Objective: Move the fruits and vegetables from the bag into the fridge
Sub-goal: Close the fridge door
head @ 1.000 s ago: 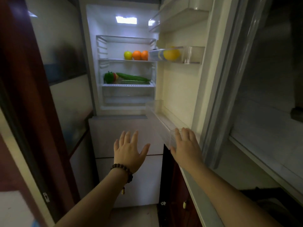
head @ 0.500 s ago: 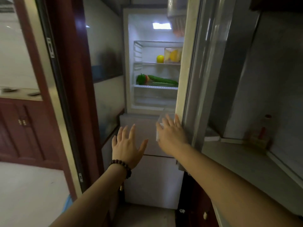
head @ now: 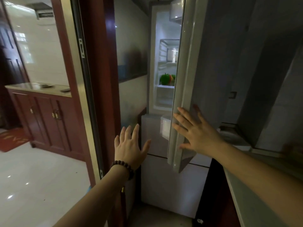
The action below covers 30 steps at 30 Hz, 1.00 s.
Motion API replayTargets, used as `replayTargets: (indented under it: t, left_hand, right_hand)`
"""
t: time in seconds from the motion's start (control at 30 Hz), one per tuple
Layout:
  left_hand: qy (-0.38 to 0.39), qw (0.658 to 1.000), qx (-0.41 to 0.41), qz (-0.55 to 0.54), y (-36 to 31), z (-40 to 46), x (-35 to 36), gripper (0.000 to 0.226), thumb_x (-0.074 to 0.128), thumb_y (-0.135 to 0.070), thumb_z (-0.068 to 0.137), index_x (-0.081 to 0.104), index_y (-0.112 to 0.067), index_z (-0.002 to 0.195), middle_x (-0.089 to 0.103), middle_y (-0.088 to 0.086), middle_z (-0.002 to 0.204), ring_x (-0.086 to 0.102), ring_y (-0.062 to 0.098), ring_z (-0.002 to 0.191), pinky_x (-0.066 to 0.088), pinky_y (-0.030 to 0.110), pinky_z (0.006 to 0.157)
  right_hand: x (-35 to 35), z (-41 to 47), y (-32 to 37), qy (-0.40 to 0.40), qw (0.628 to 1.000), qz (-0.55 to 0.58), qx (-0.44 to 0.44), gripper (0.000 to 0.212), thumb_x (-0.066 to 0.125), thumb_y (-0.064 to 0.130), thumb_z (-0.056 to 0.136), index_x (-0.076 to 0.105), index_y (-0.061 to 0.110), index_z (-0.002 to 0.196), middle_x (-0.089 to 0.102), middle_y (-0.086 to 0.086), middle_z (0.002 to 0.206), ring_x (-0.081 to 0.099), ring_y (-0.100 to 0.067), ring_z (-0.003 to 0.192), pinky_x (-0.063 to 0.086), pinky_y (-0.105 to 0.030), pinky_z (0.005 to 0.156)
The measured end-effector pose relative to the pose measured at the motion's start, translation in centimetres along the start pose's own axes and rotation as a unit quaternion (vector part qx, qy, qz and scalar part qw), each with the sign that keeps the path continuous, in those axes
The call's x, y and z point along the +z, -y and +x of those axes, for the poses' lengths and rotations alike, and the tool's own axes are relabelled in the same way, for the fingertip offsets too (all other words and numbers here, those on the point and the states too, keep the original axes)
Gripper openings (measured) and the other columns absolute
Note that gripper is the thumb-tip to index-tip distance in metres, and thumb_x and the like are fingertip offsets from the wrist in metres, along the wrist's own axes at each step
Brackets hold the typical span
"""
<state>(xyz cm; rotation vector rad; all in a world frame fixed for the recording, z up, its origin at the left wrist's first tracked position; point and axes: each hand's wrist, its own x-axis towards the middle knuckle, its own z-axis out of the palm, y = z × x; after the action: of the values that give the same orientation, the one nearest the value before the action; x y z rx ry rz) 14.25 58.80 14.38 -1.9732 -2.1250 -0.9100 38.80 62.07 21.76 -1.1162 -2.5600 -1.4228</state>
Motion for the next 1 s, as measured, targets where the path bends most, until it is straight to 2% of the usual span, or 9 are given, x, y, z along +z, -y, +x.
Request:
replayTargets:
  t: [0.1,0.27,0.47,0.6,0.8,0.93,1.0]
  left_hand:
    - [0.002,1.000,0.004,-0.002,1.0,1.9,0.8,0.077,0.026,-0.069,0.087,0.006,-0.030,0.150,0.012,0.001,0.158,0.002,0.020,0.146,0.009,0.047,0.118]
    - [-0.001,1.000,0.002,0.004,3.4,6.2,2.3,0.079,0.029,-0.070,0.086,0.005,-0.030,0.149,0.011,0.002,0.158,0.001,0.021,0.146,0.007,0.047,0.118]
    - [0.002,0.999,0.033,0.023,5.9,11.7,4.0,0.080,0.028,-0.070,0.087,0.001,-0.029,0.150,0.007,0.002,0.158,-0.004,0.021,0.146,0.001,0.045,0.118]
    - [0.018,0.998,0.047,0.027,6.9,13.9,4.9,0.080,0.028,-0.068,0.087,0.000,-0.028,0.151,0.005,0.003,0.159,-0.006,0.022,0.146,-0.001,0.045,0.118]
    - [0.040,0.997,0.067,0.025,7.6,17.5,7.3,0.081,0.031,-0.066,0.088,-0.003,-0.028,0.150,0.004,0.005,0.159,-0.005,0.023,0.146,-0.003,0.043,0.118]
    - [0.039,0.997,0.069,0.018,7.6,20.2,9.3,0.083,0.022,-0.069,0.083,-0.003,-0.027,0.150,0.008,0.007,0.158,0.000,0.025,0.146,-0.004,0.041,0.115]
    - [0.039,0.997,0.062,0.011,7.5,21.7,10.3,0.084,0.022,-0.069,0.082,-0.006,-0.028,0.150,0.006,0.006,0.159,-0.001,0.025,0.146,-0.007,0.039,0.113]
  right_hand:
    - [0.9,4.4,1.0,0.006,1.000,-0.007,-0.015,0.089,0.054,0.072,0.070,0.047,0.010,0.133,0.033,-0.016,0.147,0.004,-0.035,0.144,0.000,-0.068,0.109]
    - [3.4,12.5,2.5,0.022,0.999,-0.017,-0.022,0.082,0.065,0.063,0.069,0.049,0.010,0.129,0.039,-0.016,0.140,0.010,-0.037,0.142,0.002,-0.072,0.106]
    - [7.2,20.7,3.2,0.023,0.999,-0.018,-0.023,0.075,0.061,0.058,0.076,0.045,0.012,0.134,0.036,-0.015,0.145,0.013,-0.034,0.144,-0.006,-0.071,0.103]
    - [9.6,25.5,3.3,0.041,0.999,-0.011,-0.004,0.071,0.063,0.057,0.075,0.050,0.015,0.131,0.040,-0.012,0.144,0.015,-0.032,0.143,-0.007,-0.069,0.104]
    - [14.1,32.3,2.9,0.077,0.997,-0.007,0.024,0.065,0.054,0.054,0.084,0.043,0.018,0.137,0.028,-0.008,0.151,-0.003,-0.030,0.145,-0.018,-0.068,0.099]
    - [17.4,34.9,2.3,0.091,0.995,0.004,0.033,0.058,0.048,0.049,0.089,0.036,0.023,0.140,0.017,-0.005,0.156,-0.014,-0.028,0.145,-0.014,-0.070,0.102]
    - [19.2,36.2,1.7,0.079,0.996,0.016,0.031,0.055,0.048,0.047,0.090,0.038,0.022,0.138,0.017,-0.005,0.156,-0.014,-0.027,0.145,-0.014,-0.070,0.102]
